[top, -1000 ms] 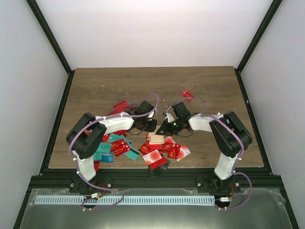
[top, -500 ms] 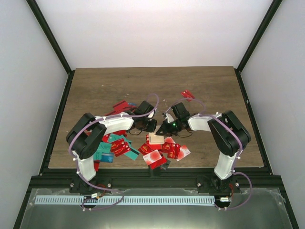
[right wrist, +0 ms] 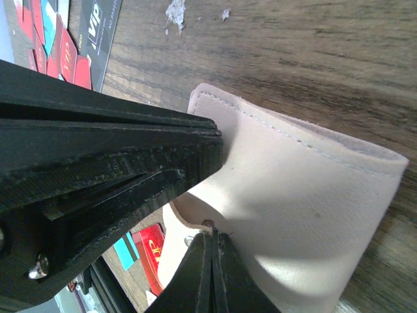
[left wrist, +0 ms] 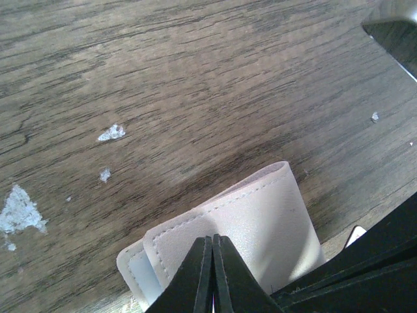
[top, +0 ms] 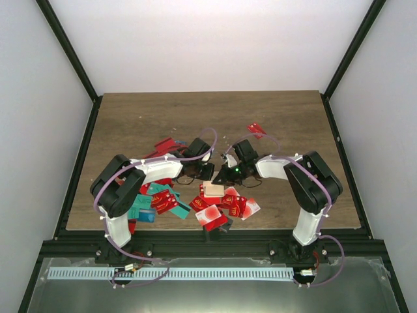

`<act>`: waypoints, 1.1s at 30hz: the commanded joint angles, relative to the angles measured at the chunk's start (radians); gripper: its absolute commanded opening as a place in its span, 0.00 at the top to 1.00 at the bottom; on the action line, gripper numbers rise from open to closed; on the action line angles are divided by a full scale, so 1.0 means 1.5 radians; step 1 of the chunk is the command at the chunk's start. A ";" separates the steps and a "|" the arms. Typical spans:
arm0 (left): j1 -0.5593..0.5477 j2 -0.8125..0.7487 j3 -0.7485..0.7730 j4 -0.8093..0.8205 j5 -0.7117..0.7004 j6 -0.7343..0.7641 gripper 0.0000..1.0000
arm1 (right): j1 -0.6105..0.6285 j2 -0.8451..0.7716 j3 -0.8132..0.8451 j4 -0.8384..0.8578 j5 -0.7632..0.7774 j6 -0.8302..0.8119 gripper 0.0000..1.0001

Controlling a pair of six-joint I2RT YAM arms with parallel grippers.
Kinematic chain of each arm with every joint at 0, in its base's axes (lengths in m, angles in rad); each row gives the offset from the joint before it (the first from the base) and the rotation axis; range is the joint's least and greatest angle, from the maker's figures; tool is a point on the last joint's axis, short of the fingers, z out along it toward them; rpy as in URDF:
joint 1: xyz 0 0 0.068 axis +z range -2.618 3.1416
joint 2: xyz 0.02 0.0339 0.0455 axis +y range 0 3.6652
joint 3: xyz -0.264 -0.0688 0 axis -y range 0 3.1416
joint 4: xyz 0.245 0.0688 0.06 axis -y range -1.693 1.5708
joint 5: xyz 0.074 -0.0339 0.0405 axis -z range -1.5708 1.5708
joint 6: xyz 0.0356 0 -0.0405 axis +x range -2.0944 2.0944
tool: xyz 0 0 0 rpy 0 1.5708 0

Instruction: Put the credit cards into the card holder

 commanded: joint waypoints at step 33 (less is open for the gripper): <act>-0.012 -0.020 -0.040 -0.020 0.004 0.016 0.96 | -0.017 0.061 0.031 -0.064 0.144 0.047 0.99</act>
